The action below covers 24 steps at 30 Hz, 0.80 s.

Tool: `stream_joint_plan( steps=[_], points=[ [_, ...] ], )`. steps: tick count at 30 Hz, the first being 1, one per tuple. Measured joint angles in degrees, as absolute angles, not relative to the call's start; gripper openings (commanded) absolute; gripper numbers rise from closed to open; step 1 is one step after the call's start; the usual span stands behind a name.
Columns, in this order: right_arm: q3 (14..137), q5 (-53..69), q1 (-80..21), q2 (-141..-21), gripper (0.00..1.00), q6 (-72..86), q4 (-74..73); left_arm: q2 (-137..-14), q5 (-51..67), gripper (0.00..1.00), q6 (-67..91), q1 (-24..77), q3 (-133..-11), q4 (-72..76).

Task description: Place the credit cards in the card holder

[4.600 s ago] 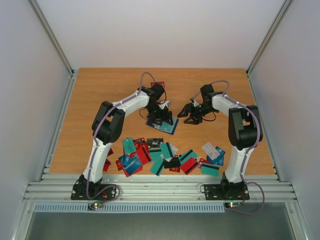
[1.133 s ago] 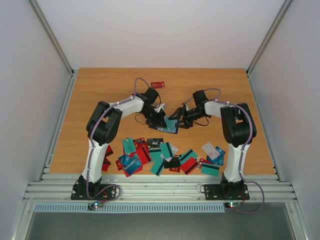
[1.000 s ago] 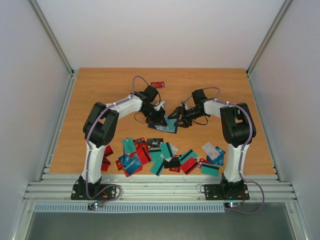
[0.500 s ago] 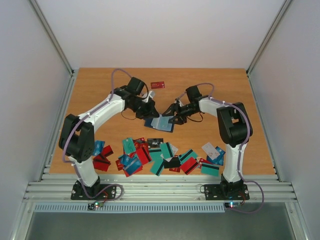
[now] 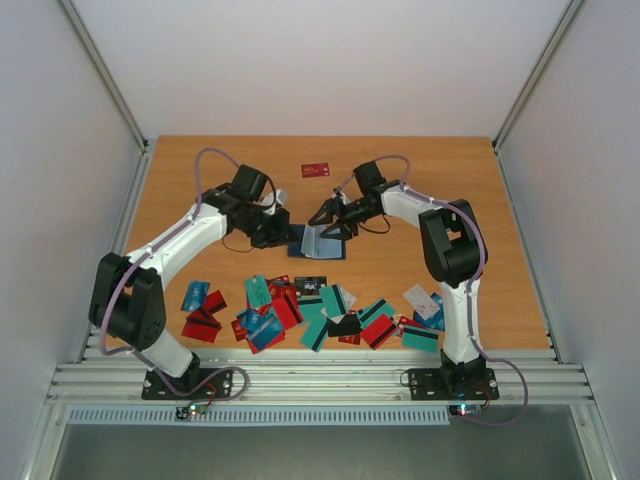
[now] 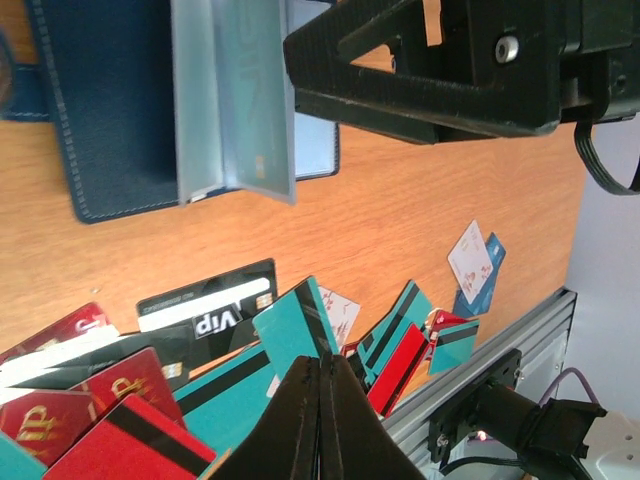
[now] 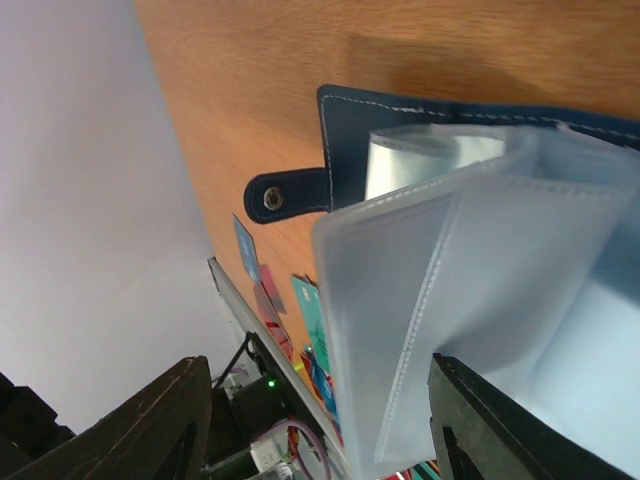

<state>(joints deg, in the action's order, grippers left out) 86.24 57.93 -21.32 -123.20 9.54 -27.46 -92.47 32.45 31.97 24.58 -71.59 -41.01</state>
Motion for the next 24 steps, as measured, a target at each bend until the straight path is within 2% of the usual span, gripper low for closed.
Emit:
stream_joint_plan(
  steps=[14,24],
  points=[
    [93.17,58.37,-25.10,-128.20,0.62,9.56,-29.98,-82.98,28.38,0.03,32.88,22.02,-62.59,-41.87],
    [90.89,54.39,-24.95,-125.51,0.62,5.85,-34.57,-85.01,26.70,0.03,28.95,21.91,-62.17,-42.11]
  ],
)
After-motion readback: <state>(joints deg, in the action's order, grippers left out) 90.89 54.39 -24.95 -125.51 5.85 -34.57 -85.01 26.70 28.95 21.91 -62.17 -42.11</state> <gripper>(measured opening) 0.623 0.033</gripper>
